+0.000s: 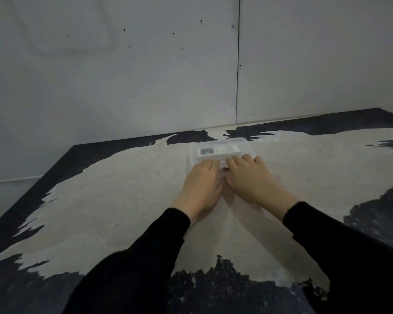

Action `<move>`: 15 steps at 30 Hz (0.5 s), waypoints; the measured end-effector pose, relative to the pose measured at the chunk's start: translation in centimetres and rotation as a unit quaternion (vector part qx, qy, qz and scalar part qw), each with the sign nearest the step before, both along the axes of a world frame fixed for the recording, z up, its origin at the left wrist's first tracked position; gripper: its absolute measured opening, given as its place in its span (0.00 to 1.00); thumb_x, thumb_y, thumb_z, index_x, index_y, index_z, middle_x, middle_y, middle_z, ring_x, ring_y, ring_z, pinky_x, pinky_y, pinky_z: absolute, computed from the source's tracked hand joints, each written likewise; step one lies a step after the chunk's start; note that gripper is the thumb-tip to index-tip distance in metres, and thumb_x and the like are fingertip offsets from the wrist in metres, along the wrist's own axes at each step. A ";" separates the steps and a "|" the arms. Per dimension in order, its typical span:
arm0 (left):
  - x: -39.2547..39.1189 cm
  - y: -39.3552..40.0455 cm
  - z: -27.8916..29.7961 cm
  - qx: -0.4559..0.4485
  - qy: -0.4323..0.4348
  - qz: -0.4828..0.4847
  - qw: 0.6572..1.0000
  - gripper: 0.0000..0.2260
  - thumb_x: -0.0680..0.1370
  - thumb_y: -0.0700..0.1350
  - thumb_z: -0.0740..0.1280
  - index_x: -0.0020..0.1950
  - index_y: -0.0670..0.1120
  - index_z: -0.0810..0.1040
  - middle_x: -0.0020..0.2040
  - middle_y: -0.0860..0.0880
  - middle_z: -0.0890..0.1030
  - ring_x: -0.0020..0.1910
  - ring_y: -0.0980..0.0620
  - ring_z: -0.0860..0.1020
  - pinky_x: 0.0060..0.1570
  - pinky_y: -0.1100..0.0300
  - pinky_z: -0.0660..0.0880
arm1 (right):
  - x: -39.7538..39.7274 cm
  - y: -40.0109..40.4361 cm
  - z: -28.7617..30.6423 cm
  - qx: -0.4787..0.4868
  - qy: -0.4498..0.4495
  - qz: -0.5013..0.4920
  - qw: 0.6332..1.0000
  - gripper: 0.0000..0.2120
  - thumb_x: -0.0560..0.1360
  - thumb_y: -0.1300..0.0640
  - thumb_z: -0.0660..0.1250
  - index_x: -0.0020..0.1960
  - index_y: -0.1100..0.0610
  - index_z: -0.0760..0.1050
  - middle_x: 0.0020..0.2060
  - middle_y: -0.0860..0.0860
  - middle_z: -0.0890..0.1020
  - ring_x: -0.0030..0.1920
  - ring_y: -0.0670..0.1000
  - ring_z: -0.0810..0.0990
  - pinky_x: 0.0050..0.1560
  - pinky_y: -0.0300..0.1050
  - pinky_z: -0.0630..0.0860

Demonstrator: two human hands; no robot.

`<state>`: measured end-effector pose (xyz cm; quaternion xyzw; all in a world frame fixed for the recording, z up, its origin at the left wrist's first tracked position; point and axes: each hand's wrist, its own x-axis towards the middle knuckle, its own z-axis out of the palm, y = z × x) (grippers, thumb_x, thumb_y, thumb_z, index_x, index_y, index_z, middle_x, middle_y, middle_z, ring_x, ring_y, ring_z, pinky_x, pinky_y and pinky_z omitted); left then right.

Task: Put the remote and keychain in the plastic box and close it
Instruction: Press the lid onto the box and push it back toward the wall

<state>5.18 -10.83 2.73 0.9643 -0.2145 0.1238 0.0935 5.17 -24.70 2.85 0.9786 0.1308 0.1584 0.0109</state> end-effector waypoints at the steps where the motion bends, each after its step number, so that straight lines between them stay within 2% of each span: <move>1: 1.2 -0.3 0.1 0.004 0.017 -0.002 1.000 0.21 0.78 0.45 0.57 0.69 0.39 0.64 0.68 0.40 0.70 0.67 0.41 0.67 0.66 0.52 0.63 | 1.2 -0.3 -0.1 0.002 0.010 -0.012 1.000 0.21 0.76 0.49 0.55 0.64 0.60 0.67 0.63 0.58 0.75 0.62 0.60 0.71 0.59 0.54 0.67; 4: 5.0 -1.2 1.1 0.006 0.082 0.004 0.997 0.24 0.79 0.44 0.55 0.73 0.38 0.57 0.74 0.38 0.62 0.74 0.42 0.59 0.72 0.53 0.55 | 5.4 -1.1 0.2 0.048 0.058 -0.026 0.997 0.23 0.77 0.46 0.53 0.67 0.59 0.65 0.68 0.57 0.70 0.67 0.58 0.67 0.62 0.55 0.66; 8: 9.0 -1.9 1.8 0.015 0.133 -0.003 0.991 0.26 0.79 0.43 0.54 0.74 0.37 0.52 0.77 0.38 0.55 0.76 0.44 0.53 0.75 0.54 0.50 | 10.0 -2.1 0.1 0.085 0.115 -0.026 0.989 0.27 0.77 0.44 0.53 0.72 0.56 0.59 0.75 0.54 0.59 0.75 0.55 0.54 0.71 0.59 0.58; 15: 13.6 -1.8 2.1 0.020 0.139 0.013 0.990 0.26 0.78 0.42 0.56 0.75 0.41 0.52 0.78 0.42 0.55 0.76 0.45 0.55 0.74 0.52 0.55 | 14.1 -1.8 0.1 0.118 0.130 -0.043 0.983 0.31 0.76 0.42 0.54 0.74 0.56 0.55 0.77 0.54 0.55 0.77 0.55 0.48 0.74 0.62 0.49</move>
